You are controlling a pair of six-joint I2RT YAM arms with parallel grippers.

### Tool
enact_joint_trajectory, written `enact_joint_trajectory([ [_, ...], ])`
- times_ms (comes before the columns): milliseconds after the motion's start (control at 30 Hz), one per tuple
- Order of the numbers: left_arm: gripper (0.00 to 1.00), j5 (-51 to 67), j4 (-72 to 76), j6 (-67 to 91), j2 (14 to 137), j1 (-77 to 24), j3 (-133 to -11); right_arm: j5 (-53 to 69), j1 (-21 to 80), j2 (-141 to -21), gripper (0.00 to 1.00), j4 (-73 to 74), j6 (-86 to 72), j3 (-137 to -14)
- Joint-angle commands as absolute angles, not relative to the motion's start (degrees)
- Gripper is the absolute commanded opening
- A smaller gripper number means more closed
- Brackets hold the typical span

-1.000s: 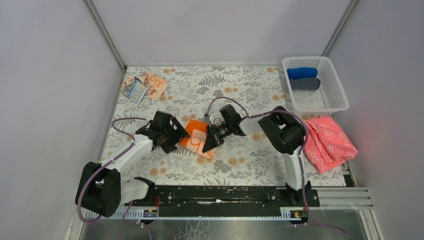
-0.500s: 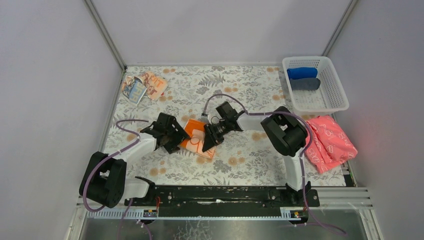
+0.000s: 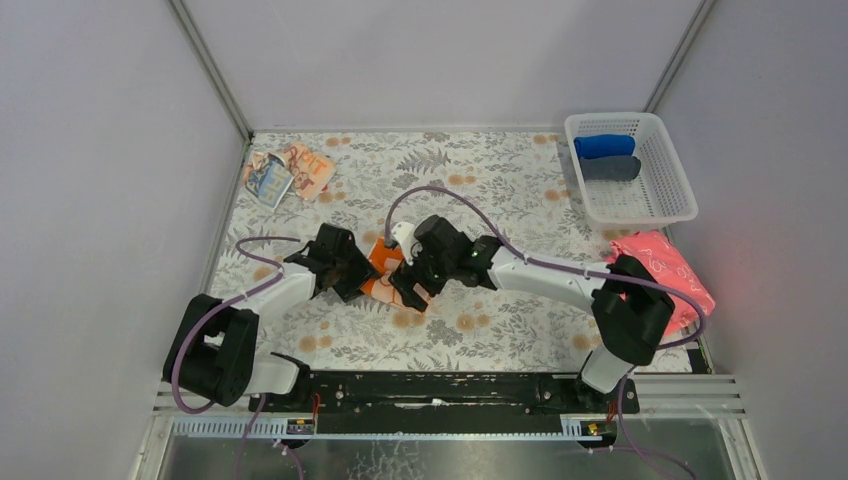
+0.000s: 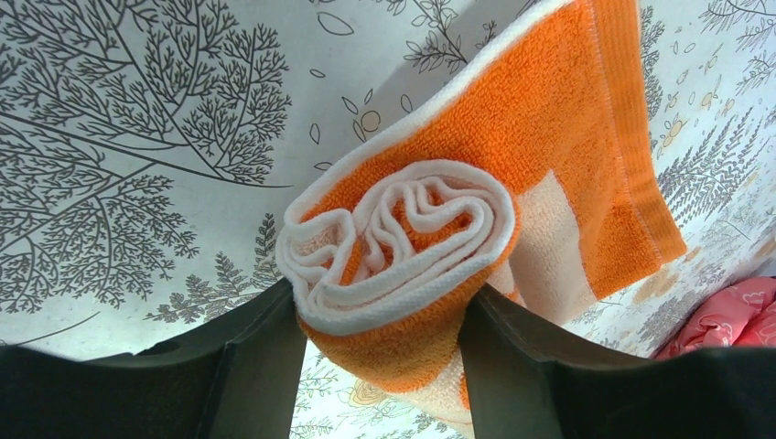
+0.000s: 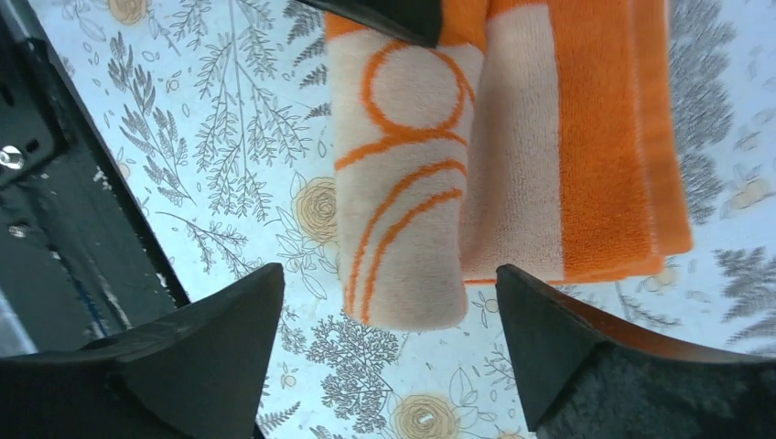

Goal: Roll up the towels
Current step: Roll the towel at the center of the board.

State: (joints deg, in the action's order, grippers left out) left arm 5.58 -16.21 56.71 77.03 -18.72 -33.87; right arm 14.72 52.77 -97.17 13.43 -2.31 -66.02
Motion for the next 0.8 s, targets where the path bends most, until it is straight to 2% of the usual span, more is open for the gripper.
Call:
enact_joint_trajectory([
  [0, 0.54, 2.3, -23.3, 53.8, 79.7, -18.9, -31.8, -0.4, 59.9, -92.2, 0.93, 11.0, 7.6, -64.5],
  [200, 0.54, 2.7, -23.6, 53.4, 80.2, -18.9, -32.2, -7.6, 66.4, -94.8, 0.91, 7.8, 13.8, -63.5],
  [533, 0.54, 2.8, -23.8, 53.1, 80.5, -18.9, -32.4, -12.7, 67.5, -104.3, 0.84, 5.6, 16.3, -62.3],
  [767, 0.54, 2.2, -24.2, 52.4, 80.7, -18.9, -33.2, -12.7, 67.4, -108.3, 0.7, 9.5, 16.0, -62.7],
])
